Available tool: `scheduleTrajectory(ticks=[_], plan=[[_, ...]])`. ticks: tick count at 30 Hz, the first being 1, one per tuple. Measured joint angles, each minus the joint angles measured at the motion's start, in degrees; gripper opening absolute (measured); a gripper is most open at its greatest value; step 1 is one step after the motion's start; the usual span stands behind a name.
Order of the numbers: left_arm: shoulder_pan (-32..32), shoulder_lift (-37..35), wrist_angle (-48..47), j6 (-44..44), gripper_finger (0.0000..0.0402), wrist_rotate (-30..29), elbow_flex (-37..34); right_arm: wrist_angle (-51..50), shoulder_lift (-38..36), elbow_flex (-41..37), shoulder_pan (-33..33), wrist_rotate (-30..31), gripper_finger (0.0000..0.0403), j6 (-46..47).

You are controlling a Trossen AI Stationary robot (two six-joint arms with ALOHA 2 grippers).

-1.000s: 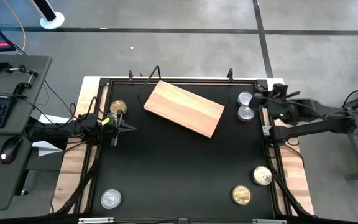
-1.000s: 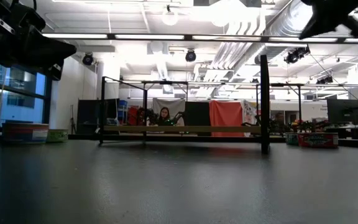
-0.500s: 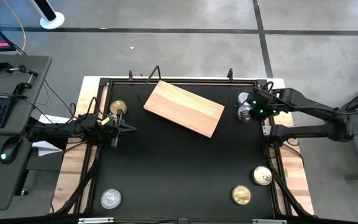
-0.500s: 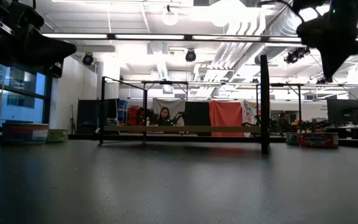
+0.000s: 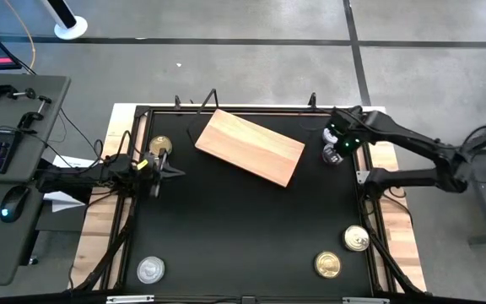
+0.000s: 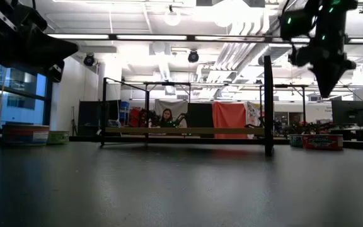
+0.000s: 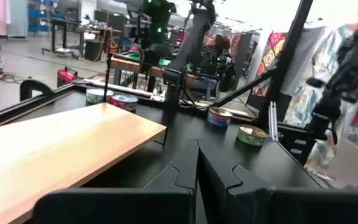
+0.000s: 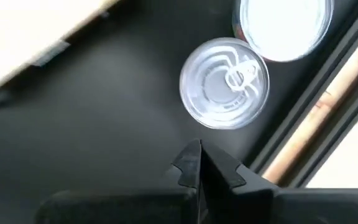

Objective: Stack canned seafood by type on shelf
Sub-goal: Put the red tuna can on the shelf

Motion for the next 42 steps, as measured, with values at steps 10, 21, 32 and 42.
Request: scheduleTrajectory(ticks=[10, 21, 32, 42], plan=[[0.0, 0.0, 0.1, -11.9, 0.0000, -3.5, 0.0, 5.4, 8.1, -4.5, -4.3, 0.5, 0.0000, -17.3], [0.0, 0.0, 2.9, -24.2, 0.0000, -8.2, 0.0, 14.2, 11.1, -9.5, -4.1, 5.2, 0.0000, -28.2], [0.0, 0.0, 2.1, -20.1, 0.0000, -12.3, 0.0, 17.0, 13.8, -9.5, -4.5, 1.6, 0.0000, -11.9], [0.0, 0.0, 0.9, -20.5, 0.0000, -12.7, 0.0, 17.7, 18.0, -9.2, -3.7, -2.2, 0.0000, -8.2]])
